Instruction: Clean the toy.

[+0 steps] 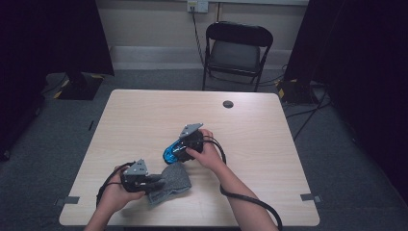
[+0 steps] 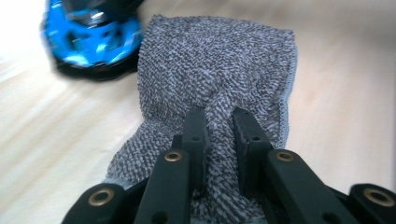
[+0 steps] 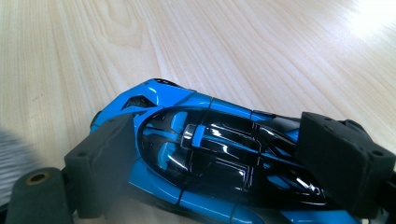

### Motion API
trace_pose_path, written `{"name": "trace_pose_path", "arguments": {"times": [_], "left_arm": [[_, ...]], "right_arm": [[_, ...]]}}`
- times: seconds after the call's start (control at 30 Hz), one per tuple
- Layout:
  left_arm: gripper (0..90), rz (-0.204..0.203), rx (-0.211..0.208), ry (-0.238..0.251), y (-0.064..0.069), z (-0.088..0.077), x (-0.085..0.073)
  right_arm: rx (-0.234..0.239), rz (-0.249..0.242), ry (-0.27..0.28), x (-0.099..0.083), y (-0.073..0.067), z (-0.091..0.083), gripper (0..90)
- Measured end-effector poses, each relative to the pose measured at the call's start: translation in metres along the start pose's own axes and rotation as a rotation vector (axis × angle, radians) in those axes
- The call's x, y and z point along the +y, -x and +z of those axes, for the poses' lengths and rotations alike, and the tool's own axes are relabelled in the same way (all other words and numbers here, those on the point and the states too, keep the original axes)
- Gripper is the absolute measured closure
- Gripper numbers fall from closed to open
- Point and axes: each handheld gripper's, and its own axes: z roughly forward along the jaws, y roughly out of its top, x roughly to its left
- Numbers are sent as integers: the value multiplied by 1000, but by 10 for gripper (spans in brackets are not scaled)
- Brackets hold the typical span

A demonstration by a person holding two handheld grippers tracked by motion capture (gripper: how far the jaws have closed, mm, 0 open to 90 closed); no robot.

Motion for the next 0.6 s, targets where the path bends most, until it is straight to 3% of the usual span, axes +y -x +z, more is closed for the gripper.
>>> {"name": "trace_pose_path", "arguments": {"times": [0.27, 0.6], "left_arm": [[762, -25, 113, -25, -17, 3, 3], [763, -60, 194, -14, -34, -7, -3]], "right_arm": [[0, 1, 3, 0, 0, 0, 115], [1, -1, 3, -1, 0, 0, 115]]}}
